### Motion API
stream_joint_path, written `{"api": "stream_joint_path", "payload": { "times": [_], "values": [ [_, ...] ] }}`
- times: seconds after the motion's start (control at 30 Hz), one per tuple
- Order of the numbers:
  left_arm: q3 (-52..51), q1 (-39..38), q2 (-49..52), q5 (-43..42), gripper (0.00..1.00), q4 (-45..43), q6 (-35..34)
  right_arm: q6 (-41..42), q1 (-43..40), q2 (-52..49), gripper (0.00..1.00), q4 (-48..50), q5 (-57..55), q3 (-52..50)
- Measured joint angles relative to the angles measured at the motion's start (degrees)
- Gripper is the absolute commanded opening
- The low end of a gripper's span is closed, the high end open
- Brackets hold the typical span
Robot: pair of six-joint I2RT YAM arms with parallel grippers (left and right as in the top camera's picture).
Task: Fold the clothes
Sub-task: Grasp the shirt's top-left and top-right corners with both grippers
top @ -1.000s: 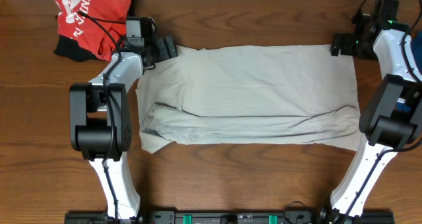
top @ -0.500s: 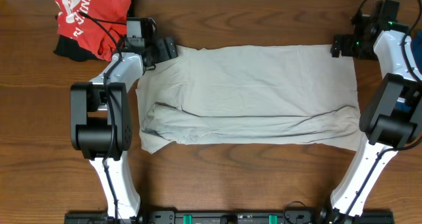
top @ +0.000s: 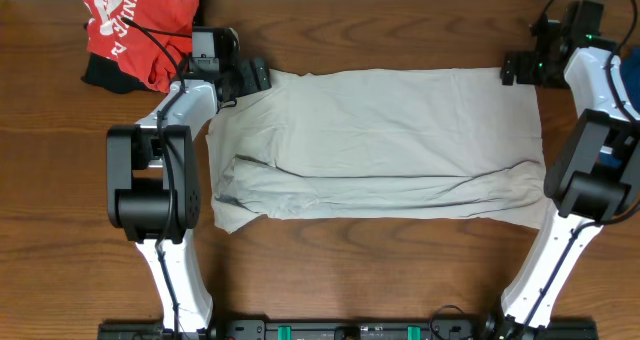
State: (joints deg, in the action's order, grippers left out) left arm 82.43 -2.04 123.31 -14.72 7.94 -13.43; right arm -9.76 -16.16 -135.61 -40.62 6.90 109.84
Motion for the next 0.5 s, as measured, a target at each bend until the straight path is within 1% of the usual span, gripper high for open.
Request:
{"api": "stream_joint_path", "payload": {
  "times": [0.5],
  "values": [
    [0.00,0.00,0.00,-0.15,0.96,0.66,0.20,-0.87,0.00,-2.14,0.99,3.23,2.36,0.00]
  ]
}}
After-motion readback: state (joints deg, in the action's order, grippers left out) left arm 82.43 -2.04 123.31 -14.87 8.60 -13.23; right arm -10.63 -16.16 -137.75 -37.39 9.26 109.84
